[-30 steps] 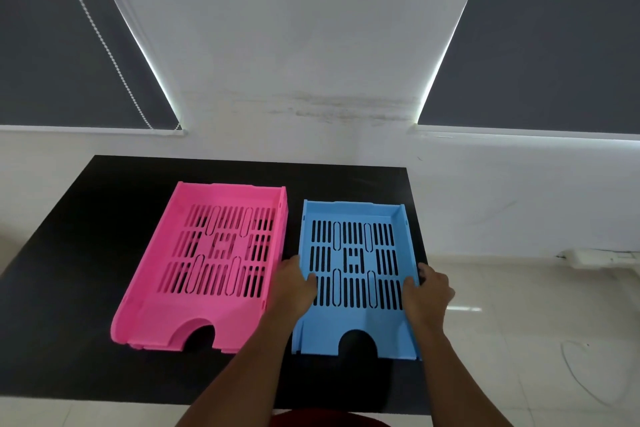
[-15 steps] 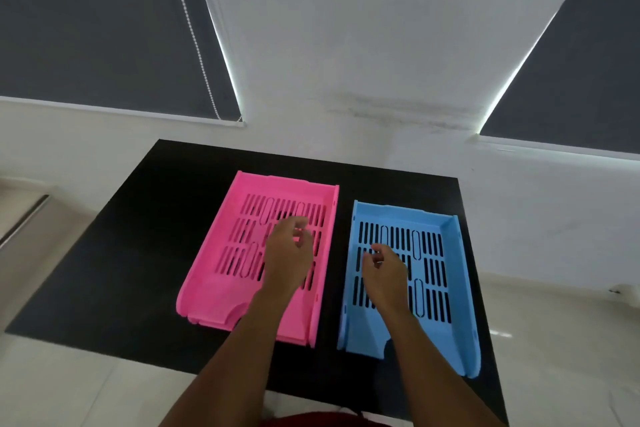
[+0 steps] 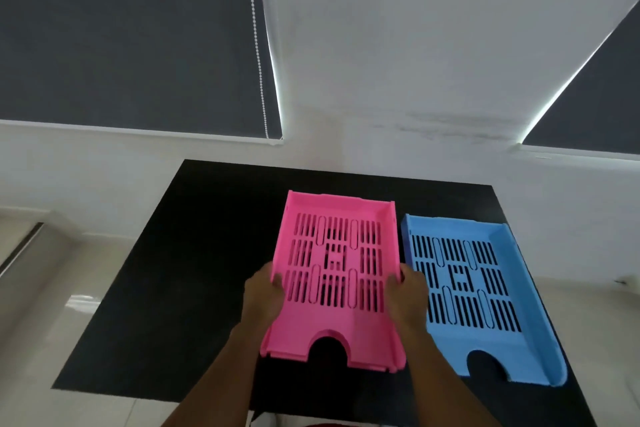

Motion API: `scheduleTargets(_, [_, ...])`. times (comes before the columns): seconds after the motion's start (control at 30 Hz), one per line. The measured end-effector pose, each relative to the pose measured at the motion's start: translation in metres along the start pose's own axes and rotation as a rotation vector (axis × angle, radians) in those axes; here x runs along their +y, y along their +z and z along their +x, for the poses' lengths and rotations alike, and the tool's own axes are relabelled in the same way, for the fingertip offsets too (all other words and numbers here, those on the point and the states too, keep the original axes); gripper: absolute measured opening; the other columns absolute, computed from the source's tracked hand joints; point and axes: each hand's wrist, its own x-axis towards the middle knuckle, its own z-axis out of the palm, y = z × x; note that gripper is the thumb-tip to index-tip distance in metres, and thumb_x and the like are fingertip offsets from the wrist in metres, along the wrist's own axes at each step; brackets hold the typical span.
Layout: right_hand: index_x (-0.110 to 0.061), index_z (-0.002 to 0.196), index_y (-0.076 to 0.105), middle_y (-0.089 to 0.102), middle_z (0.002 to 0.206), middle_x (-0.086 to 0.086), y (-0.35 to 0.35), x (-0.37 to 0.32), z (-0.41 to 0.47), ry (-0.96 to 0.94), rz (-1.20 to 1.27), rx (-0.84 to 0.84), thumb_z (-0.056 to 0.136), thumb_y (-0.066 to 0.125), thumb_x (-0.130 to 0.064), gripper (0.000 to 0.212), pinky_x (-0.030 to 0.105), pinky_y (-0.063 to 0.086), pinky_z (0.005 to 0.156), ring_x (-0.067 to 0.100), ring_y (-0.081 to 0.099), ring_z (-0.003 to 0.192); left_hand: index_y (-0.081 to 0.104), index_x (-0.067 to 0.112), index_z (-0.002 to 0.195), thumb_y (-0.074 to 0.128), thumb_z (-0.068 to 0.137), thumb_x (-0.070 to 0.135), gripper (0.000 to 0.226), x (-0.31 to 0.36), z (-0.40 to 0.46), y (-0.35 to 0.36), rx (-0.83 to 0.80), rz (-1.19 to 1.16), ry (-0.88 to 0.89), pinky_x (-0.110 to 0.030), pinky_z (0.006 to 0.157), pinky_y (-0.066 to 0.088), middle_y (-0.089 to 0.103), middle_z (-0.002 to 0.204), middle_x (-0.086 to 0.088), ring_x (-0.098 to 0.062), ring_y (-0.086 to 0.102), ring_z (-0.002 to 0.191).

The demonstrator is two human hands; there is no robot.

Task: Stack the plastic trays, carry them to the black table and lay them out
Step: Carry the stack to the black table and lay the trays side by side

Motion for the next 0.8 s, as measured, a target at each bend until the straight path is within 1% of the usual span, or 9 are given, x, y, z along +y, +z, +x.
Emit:
scheduleTargets(0.07, [-0.002, 0.091, 0.062, 0.062, 0.102, 0.024, 0.004, -0.006, 0.0, 0.014, -0.02, 0.031, 0.099, 0.049, -0.01, 0.017, 0.024, 0.05, 0.056, 0.024, 0.062, 0.072, 0.062, 0.014, 0.095, 0.044, 0.104, 0.018, 0.021, 0.0, 0.004, -0.005, -0.033, -0.039, 0.011, -0.021, 0.056, 0.054, 0.073, 0.088, -0.008, -0.015, 0.073, 0.072])
scheduleTargets(0.2, [-0.013, 0.069, 0.049, 0.06, 0.093, 0.022, 0.004, -0.027, 0.001, -0.016, -0.074, 0.086, 0.096, 0.051, -0.006, 0.028, 0.016, 0.04, 0.051, 0.017, 0.052, 0.06, 0.059, 0.022, 0.09, 0.047, 0.103, 0.02, 0.018, 0.007, 0.011, -0.024, -0.052, -0.101, 0.087, -0.012, 0.046, 0.05, 0.071, 0.083, -0.003, -0.007, 0.071, 0.063])
scheduleTargets(0.27, [-0.007, 0.065, 0.047, 0.06, 0.088, 0.023, 0.004, -0.037, 0.001, -0.035, -0.078, 0.118, 0.094, 0.052, -0.004, 0.03, 0.024, 0.043, 0.05, 0.022, 0.051, 0.059, 0.062, 0.02, 0.093, 0.048, 0.103, 0.02, 0.018, 0.01, 0.016, -0.036, -0.042, -0.138, 0.132, -0.011, 0.045, 0.05, 0.072, 0.081, -0.003, -0.006, 0.071, 0.059])
scheduleTargets(0.33, [0.008, 0.073, 0.051, 0.06, 0.089, 0.026, 0.008, -0.048, 0.0, -0.054, -0.068, 0.114, 0.093, 0.052, -0.003, 0.023, 0.039, 0.055, 0.057, 0.035, 0.061, 0.067, 0.064, 0.017, 0.098, 0.048, 0.103, 0.019, 0.017, 0.011, 0.021, -0.05, -0.025, -0.156, 0.158, -0.01, 0.045, 0.051, 0.072, 0.081, -0.003, -0.003, 0.072, 0.06])
scheduleTargets(0.4, [0.01, 0.082, 0.057, 0.061, 0.092, 0.022, 0.013, -0.06, -0.002, -0.074, -0.058, 0.077, 0.093, 0.053, -0.004, 0.019, 0.043, 0.061, 0.064, 0.035, 0.066, 0.075, 0.064, 0.016, 0.1, 0.048, 0.103, 0.018, 0.016, 0.009, 0.025, -0.064, -0.006, -0.136, 0.17, -0.012, 0.045, 0.052, 0.072, 0.081, -0.003, -0.003, 0.072, 0.062])
scheduleTargets(0.5, [-0.007, 0.085, 0.065, 0.065, 0.094, 0.009, 0.026, -0.081, -0.01, -0.13, -0.004, 0.014, 0.095, 0.055, -0.006, 0.014, 0.015, 0.055, 0.051, 0.015, 0.07, 0.071, 0.064, 0.013, 0.103, 0.048, 0.103, 0.017, 0.017, -0.003, 0.032, -0.089, 0.041, -0.103, 0.158, -0.015, 0.052, 0.052, 0.072, 0.083, -0.004, -0.009, 0.073, 0.064])
scheduleTargets(0.57, [-0.011, 0.086, 0.067, 0.07, 0.09, 0.006, 0.041, -0.094, -0.014, -0.18, 0.03, -0.042, 0.095, 0.057, -0.006, 0.014, 0.011, 0.052, 0.047, 0.011, 0.07, 0.068, 0.063, 0.011, 0.103, 0.047, 0.103, 0.016, 0.017, -0.016, 0.035, -0.108, 0.078, -0.078, 0.137, -0.017, 0.053, 0.052, 0.071, 0.083, -0.005, -0.01, 0.072, 0.065])
scheduleTargets(0.67, [-0.005, 0.094, 0.07, 0.067, 0.095, 0.01, 0.068, -0.113, -0.023, -0.228, 0.009, -0.089, 0.094, 0.06, -0.005, 0.01, 0.009, 0.05, 0.051, 0.014, 0.067, 0.074, 0.062, 0.008, 0.101, 0.047, 0.103, 0.015, 0.017, -0.04, 0.038, -0.135, 0.146, -0.026, 0.122, -0.014, 0.048, 0.05, 0.07, 0.079, -0.005, -0.01, 0.071, 0.059])
scheduleTargets(0.8, [-0.004, 0.096, 0.071, 0.062, 0.094, 0.013, 0.109, -0.134, -0.037, -0.311, -0.001, -0.103, 0.091, 0.064, -0.003, 0.008, 0.0, 0.045, 0.055, 0.007, 0.056, 0.069, 0.061, 0.015, 0.09, 0.049, 0.103, 0.015, 0.017, -0.074, 0.04, -0.171, 0.236, 0.045, 0.125, -0.009, 0.04, 0.046, 0.068, 0.068, 0.001, -0.003, 0.066, 0.047])
